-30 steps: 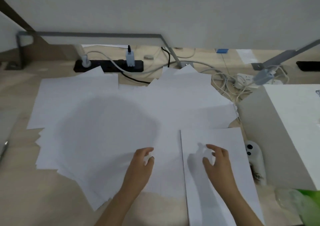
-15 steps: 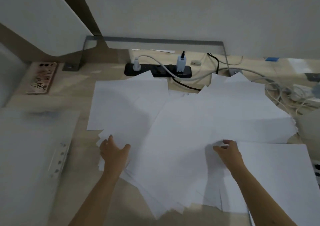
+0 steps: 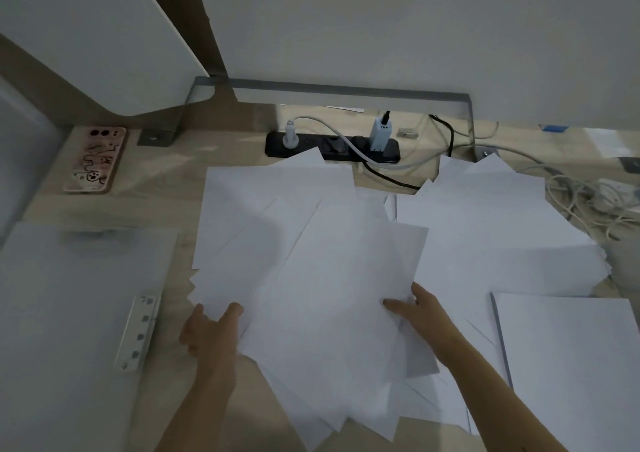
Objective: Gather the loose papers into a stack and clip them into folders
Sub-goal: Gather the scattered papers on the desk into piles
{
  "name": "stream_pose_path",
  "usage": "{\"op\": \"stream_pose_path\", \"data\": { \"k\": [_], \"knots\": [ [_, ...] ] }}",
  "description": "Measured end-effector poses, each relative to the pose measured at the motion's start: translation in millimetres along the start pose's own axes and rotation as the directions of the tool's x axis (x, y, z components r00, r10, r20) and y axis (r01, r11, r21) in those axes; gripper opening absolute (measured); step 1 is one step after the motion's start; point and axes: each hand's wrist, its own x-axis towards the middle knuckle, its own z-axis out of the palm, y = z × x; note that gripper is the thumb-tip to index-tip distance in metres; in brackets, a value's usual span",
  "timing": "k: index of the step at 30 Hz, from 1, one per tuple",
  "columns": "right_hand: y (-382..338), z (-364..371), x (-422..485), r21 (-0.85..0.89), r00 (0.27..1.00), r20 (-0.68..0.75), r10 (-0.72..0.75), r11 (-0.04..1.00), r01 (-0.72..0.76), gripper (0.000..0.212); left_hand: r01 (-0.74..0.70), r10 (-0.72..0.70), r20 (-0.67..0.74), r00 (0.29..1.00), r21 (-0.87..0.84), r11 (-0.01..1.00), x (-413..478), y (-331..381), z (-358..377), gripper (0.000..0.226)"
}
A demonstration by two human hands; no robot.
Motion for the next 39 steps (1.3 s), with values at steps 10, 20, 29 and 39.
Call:
{"op": "stream_pose_path", "data": {
  "k": [10,20,29,39],
  "knots": [
    [23.1,-1.8,-28.0,0.270,0.941,0.303,0.150,0.933,-0.236,0.027,-0.032,0.069,0.414,0.908,-0.096,0.995,16.4,-9.6,-42.7,0.022],
    [35.3,3.7,-24.4,-0.013,0.965,-0.254,-0.060,0.998,0.058,0.023,-0.332,0.302,0.344,0.889,0.032,0.943,6.1,-11.3,-37.3,0.013],
    [2.7,13.6,-18.0,-0.001,0.994,0.022,-0.108,0.994,0.108,0.028,-0.355,0.259,0.550,0.794,0.074,0.932,15.4,7.5,-22.8,0.041],
    [13.9,43.4,-22.8,0.148,0.994,0.067,0.082,0.985,-0.091,0.035,-0.086,0.159,0.389,0.908,-0.198,0.976,13.4,-6.3,6.0,0.036]
  ]
}}
